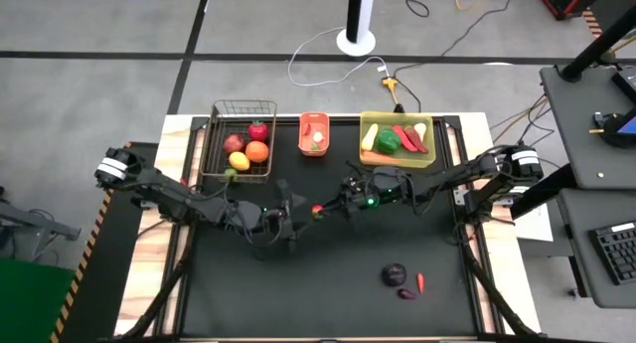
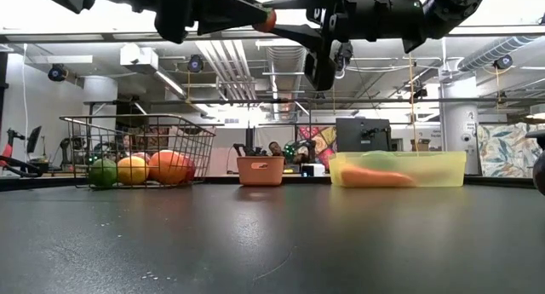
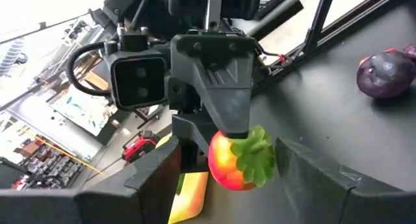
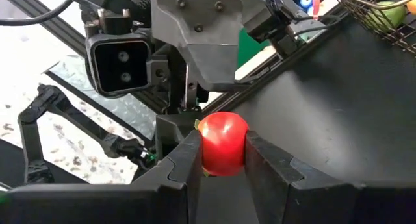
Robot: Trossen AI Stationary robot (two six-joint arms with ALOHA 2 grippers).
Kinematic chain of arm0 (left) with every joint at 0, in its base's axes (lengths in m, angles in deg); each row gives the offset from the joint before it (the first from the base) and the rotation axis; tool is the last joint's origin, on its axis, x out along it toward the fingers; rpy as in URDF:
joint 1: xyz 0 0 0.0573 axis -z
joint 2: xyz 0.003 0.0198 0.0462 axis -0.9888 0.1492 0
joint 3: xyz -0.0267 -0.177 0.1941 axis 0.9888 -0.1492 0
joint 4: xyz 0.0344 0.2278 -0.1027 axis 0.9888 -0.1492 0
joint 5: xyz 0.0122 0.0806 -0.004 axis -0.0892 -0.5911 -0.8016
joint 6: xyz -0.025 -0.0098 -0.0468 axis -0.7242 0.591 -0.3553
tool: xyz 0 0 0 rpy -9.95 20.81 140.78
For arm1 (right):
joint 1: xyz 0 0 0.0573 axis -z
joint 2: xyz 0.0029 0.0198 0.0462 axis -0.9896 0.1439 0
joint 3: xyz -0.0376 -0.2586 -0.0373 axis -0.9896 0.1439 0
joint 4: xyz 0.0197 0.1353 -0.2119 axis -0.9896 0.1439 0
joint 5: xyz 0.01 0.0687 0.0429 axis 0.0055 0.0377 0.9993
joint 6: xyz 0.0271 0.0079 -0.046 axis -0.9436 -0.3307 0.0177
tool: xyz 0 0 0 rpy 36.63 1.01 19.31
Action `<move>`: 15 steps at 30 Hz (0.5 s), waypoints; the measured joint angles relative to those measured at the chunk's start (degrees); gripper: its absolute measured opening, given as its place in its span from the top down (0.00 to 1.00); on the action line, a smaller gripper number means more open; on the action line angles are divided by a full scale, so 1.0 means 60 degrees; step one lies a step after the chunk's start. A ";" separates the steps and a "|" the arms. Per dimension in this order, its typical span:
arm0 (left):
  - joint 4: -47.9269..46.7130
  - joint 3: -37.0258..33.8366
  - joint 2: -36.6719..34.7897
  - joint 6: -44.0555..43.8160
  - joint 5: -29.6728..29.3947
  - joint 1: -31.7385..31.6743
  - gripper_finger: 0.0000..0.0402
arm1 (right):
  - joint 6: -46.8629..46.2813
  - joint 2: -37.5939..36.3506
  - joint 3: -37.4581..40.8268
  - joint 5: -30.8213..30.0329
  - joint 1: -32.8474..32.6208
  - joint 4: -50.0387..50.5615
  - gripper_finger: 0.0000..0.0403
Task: Sort produce into baskets
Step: Put the orange cherry tomato into the wire basket
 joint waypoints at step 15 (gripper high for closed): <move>0.0013 0.0000 0.0000 0.0039 0.0208 -0.0007 0.43 | -0.0246 -0.0004 -0.0007 -0.0004 0.0001 -0.0384 0.76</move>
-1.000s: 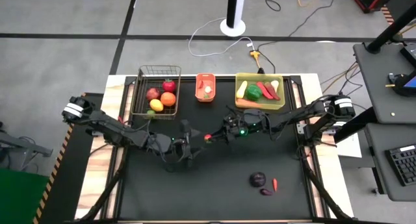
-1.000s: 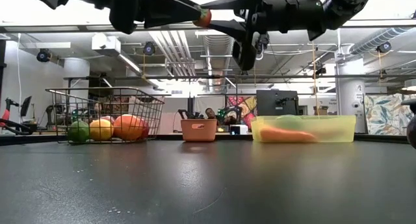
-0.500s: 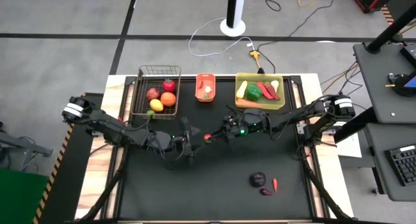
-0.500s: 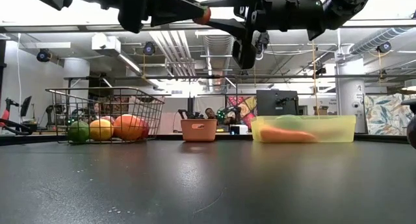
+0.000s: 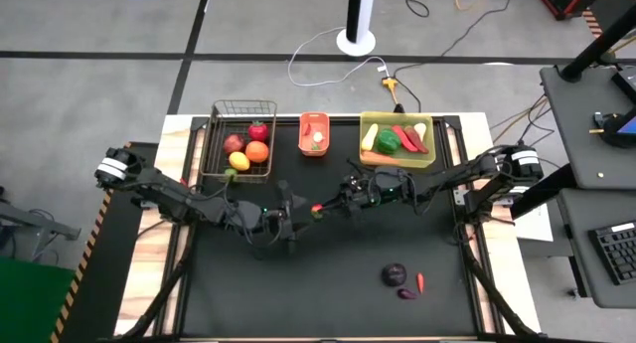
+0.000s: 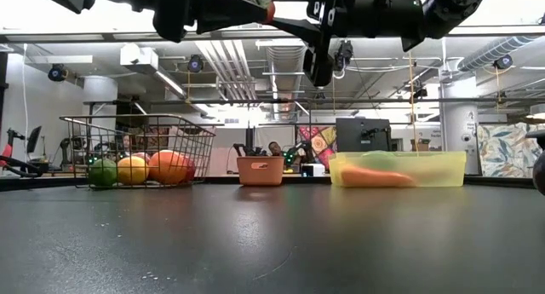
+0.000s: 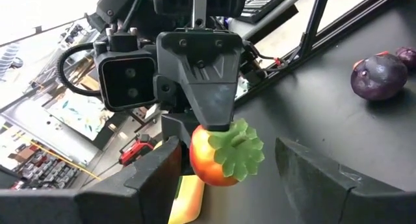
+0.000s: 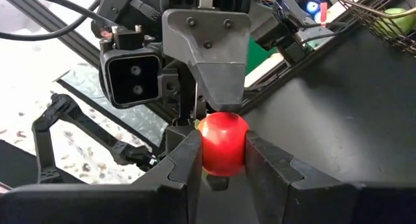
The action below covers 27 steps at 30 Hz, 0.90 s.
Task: Sort produce into baskets
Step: Put the orange cherry tomato into the wire basket
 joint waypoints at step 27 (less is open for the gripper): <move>0.0082 0.0000 0.0000 0.0172 -0.0066 0.0000 0.69 | -0.0055 0.0003 0.0004 -0.0069 -0.0004 0.0014 0.76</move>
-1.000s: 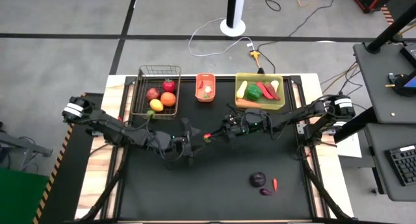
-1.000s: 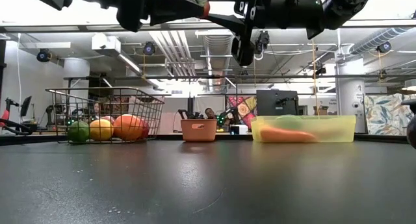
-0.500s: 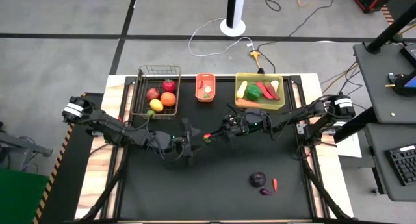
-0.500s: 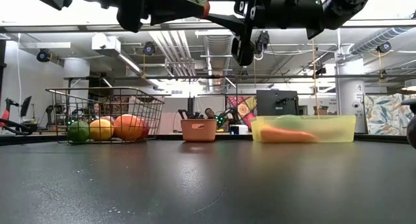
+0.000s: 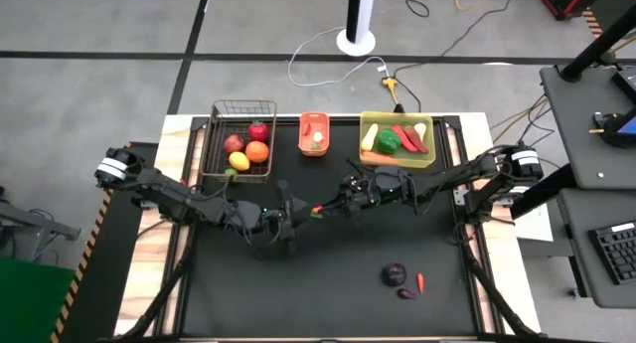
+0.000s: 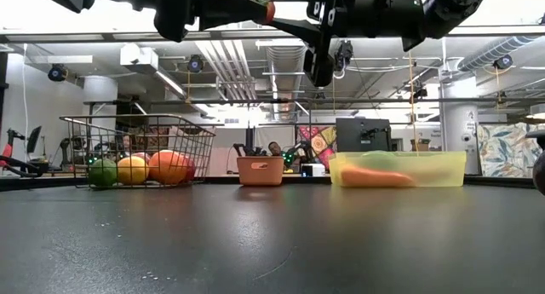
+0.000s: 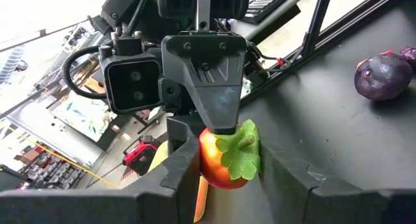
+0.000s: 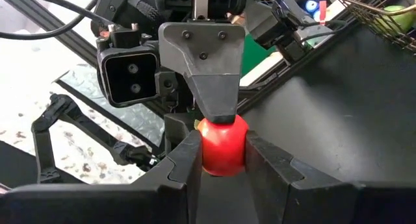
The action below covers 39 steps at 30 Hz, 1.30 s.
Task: Sort produce into baskets
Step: Put the orange cherry tomato into the wire basket
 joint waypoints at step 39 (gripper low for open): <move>-0.8374 0.0007 -0.3814 -0.5358 -0.2743 -0.2544 0.71 | 0.0350 -0.0761 0.0000 -0.0102 0.0379 0.2524 0.46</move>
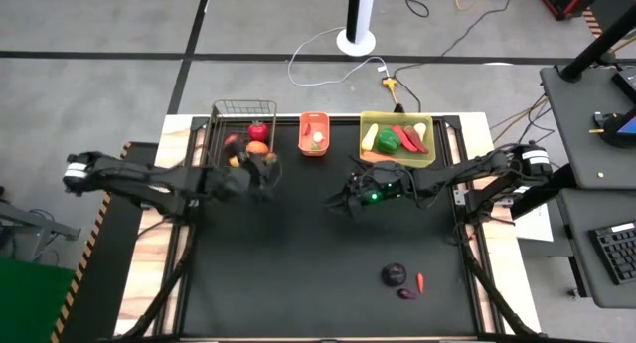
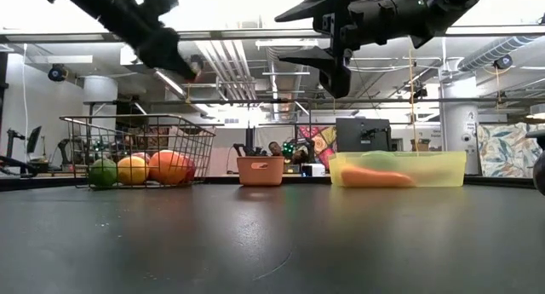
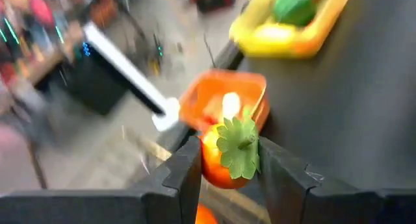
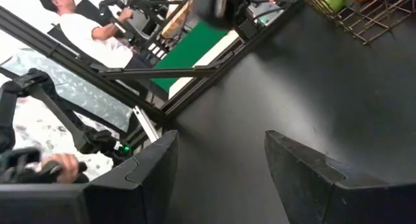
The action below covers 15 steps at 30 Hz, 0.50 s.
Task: Sort produce into baskets
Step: Put the orange cherry tomato into the wire basket
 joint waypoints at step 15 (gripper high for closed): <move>-0.4324 -0.0004 -0.0458 -0.2996 0.4531 -0.4552 0.71 | 0.0117 0.0000 0.0000 0.0025 0.0000 0.0184 0.46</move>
